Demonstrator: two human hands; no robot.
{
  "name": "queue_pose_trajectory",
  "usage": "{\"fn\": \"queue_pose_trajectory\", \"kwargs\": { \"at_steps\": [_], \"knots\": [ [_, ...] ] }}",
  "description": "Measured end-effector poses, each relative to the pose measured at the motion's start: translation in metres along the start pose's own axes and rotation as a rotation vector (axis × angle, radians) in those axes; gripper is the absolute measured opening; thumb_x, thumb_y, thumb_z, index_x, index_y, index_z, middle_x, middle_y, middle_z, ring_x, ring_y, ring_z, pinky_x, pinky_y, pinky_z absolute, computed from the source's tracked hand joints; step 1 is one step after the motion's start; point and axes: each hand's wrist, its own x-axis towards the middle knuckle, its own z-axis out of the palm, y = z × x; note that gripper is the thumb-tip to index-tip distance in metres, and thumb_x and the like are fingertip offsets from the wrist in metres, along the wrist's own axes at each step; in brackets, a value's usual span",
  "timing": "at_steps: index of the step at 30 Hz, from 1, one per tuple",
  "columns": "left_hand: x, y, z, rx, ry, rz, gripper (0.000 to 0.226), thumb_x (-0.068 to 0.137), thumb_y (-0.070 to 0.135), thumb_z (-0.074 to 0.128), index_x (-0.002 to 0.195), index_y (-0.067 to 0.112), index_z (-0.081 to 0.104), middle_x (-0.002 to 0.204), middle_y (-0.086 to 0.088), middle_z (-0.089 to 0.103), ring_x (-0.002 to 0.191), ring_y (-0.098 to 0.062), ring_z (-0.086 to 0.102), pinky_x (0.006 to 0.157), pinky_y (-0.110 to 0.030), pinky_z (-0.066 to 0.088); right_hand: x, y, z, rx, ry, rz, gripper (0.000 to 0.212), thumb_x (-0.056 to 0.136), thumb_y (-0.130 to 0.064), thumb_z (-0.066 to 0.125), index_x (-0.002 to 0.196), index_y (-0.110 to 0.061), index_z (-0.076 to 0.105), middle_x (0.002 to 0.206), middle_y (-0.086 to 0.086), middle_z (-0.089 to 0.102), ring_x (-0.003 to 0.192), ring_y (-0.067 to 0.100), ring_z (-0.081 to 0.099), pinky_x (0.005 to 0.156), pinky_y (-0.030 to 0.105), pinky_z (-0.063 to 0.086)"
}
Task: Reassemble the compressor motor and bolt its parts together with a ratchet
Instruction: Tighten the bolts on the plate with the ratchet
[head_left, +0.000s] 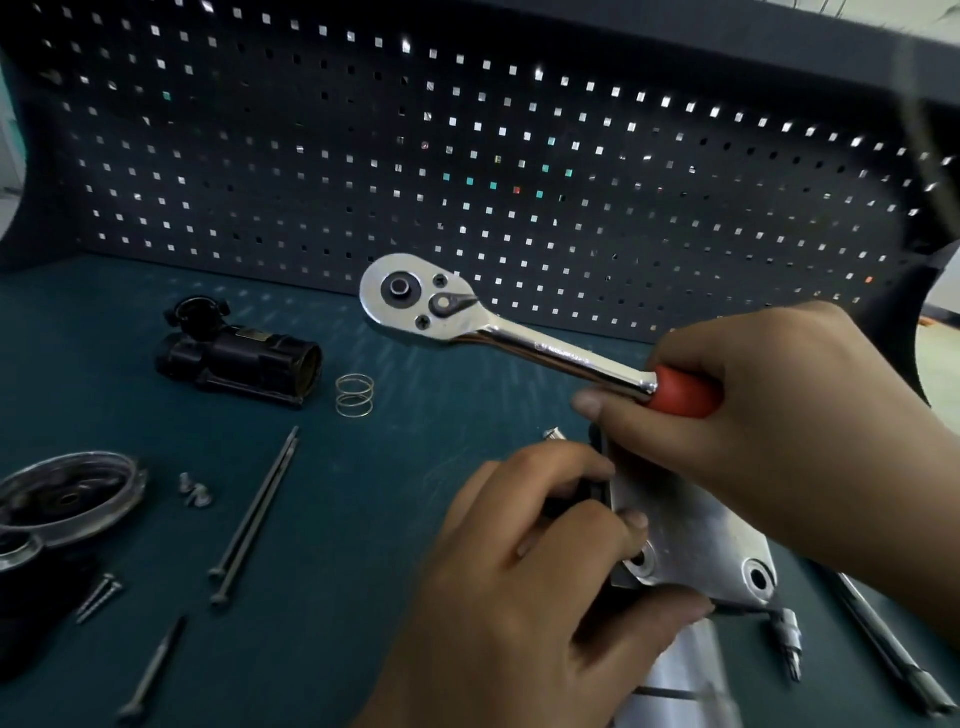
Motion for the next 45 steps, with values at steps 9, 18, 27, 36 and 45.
{"fn": "queue_pose_trajectory", "kwargs": {
  "at_steps": [9, 18, 27, 36, 45],
  "knots": [
    [-0.001, -0.002, 0.002, -0.011, 0.012, 0.009, 0.029, 0.072, 0.045, 0.070, 0.072, 0.016, 0.071, 0.103, 0.004, 0.064, 0.084, -0.015, 0.064, 0.077, -0.021, 0.046, 0.004, 0.008, -0.035, 0.098, 0.091, 0.061, 0.083, 0.060, -0.092, 0.038, 0.061, -0.013, 0.061, 0.054, -0.006, 0.058, 0.038, 0.014, 0.050, 0.031, 0.026, 0.036],
    [0.000, 0.003, -0.003, 0.022, 0.010, 0.041, 0.032, 0.073, 0.044, 0.066, 0.071, 0.012, 0.069, 0.109, 0.005, 0.065, 0.087, -0.015, 0.065, 0.078, -0.021, 0.049, -0.040, 0.077, -0.051, 0.140, 0.055, 0.269, 0.077, 0.065, -0.090, 0.048, 0.067, -0.013, 0.058, 0.041, 0.008, 0.045, 0.027, 0.019, 0.037, 0.025, 0.035, 0.028],
    [-0.002, 0.007, -0.009, 0.030, -0.077, 0.011, 0.034, 0.077, 0.042, 0.064, 0.078, 0.009, 0.067, 0.111, 0.001, 0.063, 0.091, -0.015, 0.064, 0.078, -0.032, 0.054, -0.060, 0.076, -0.057, 0.122, -0.059, 0.132, 0.067, 0.064, -0.073, 0.061, 0.052, -0.007, 0.054, 0.034, -0.007, 0.037, 0.032, 0.007, 0.036, 0.042, 0.017, 0.034],
    [-0.002, 0.009, -0.010, 0.042, -0.103, -0.024, 0.034, 0.076, 0.045, 0.062, 0.079, 0.011, 0.064, 0.113, 0.003, 0.062, 0.090, -0.016, 0.064, 0.076, -0.035, 0.056, -0.062, 0.073, -0.060, 0.147, -0.086, 0.100, 0.053, 0.060, -0.062, 0.056, 0.052, -0.012, 0.043, 0.041, -0.004, 0.030, 0.038, 0.012, 0.033, 0.043, 0.023, 0.029],
    [-0.002, 0.012, -0.012, 0.053, -0.121, -0.035, 0.037, 0.076, 0.046, 0.060, 0.079, 0.010, 0.065, 0.111, 0.005, 0.061, 0.091, -0.016, 0.063, 0.076, -0.036, 0.056, -0.061, 0.077, -0.053, 0.145, -0.071, 0.055, 0.053, 0.071, -0.043, 0.067, 0.050, -0.013, 0.028, 0.044, -0.004, 0.022, 0.045, 0.013, 0.022, 0.044, 0.021, 0.024]
  ]
}}
